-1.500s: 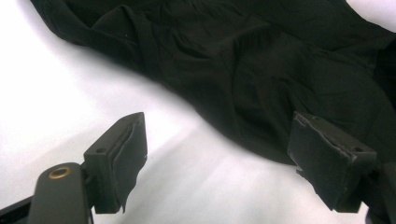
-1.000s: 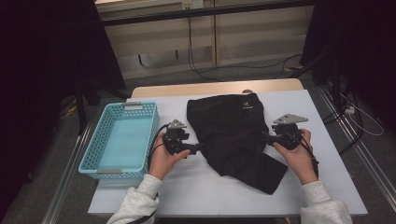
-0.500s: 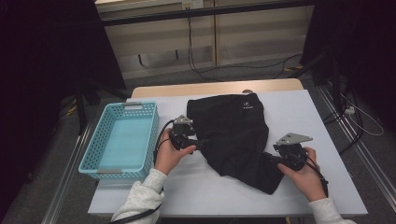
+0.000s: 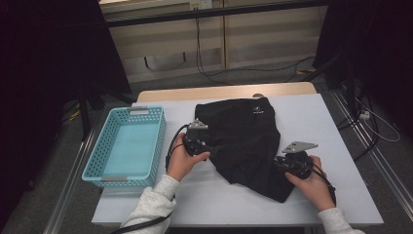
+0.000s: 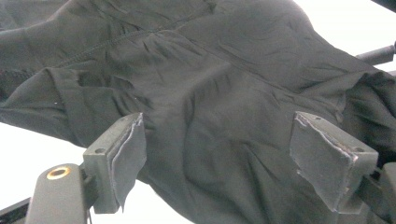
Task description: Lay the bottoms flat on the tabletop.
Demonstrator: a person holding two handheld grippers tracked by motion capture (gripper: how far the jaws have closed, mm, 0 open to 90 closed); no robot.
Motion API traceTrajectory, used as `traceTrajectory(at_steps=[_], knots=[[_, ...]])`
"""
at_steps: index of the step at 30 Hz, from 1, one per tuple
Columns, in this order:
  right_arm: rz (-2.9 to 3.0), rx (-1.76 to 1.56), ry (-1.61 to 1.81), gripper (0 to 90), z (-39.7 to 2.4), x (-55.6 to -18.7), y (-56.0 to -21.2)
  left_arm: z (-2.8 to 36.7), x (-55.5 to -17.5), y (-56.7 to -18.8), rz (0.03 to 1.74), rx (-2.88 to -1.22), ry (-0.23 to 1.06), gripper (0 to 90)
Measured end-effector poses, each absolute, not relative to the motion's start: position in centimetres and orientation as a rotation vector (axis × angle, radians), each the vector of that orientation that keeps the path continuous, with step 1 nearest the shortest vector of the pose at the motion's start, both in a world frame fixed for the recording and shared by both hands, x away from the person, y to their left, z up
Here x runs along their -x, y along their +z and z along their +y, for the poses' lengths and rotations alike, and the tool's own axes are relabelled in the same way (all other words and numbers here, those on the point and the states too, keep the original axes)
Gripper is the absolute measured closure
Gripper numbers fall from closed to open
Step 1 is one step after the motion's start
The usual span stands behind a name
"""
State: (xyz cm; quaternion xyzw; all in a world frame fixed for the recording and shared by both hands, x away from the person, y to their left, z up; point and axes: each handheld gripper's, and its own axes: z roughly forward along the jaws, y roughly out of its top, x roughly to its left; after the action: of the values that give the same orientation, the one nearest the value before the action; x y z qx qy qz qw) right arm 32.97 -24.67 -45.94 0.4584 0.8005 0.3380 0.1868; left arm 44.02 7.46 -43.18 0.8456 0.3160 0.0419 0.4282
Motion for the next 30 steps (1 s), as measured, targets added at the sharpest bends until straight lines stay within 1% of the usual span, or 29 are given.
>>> traceTrajectory(at_steps=[2, 3, 6, 13, 16, 18, 20, 24, 25, 27, 28, 30], knots=[[2.272, -1.279, 0.965, 87.1, -24.6, -32.9, -46.0, 7.4, -44.1, -43.2, 0.787, -2.115, 0.106, 19.4], [2.281, -1.287, 0.969, 89.3, -24.6, -32.9, -45.9, 7.4, -44.0, -43.2, 0.787, -2.115, 0.104, 19.4], [2.258, -1.293, 0.909, 89.6, -25.1, -32.6, -45.4, 7.5, -44.0, -43.3, 0.792, -2.11, 0.101, 19.4], [2.137, -1.406, 0.942, 89.6, -28.7, -30.5, -43.9, 7.9, -44.0, -43.1, 0.802, -2.106, 0.106, 19.4], [2.138, -1.421, 0.893, 89.5, -29.3, -30.3, -44.1, 8.1, -43.9, -43.1, 0.806, -2.1, 0.108, 19.4], [2.171, -1.445, 0.842, 88.4, -29.3, -30.2, -44.6, 8.2, -44.0, -43.0, 0.809, -2.099, 0.11, 19.4], [2.176, -1.432, 0.791, 81.9, -29.1, -30.4, -44.9, 8.1, -44.0, -43.1, 0.807, -2.101, 0.109, 19.4], [2.167, -1.385, 0.839, 78.5, -28.5, -30.4, -44.3, 8.1, -43.9, -43.2, 0.806, -2.107, 0.108, 19.4], [2.16, -1.375, 0.865, 75.9, -28.3, -30.5, -44.1, 8.1, -43.9, -43.2, 0.806, -2.107, 0.108, 19.4], [2.161, -1.364, 0.882, 73.7, -27.9, -30.7, -44.0, 8.1, -43.9, -43.2, 0.806, -2.111, 0.111, 19.4], [2.159, -1.355, 0.88, 70.6, -27.7, -30.8, -44.0, 8.1, -43.9, -43.3, 0.807, -2.11, 0.114, 19.4], [2.149, -1.352, 0.876, 68.6, -27.5, -31.3, -44.2, 8.1, -43.9, -43.4, 0.807, -2.117, 0.113, 19.4]])
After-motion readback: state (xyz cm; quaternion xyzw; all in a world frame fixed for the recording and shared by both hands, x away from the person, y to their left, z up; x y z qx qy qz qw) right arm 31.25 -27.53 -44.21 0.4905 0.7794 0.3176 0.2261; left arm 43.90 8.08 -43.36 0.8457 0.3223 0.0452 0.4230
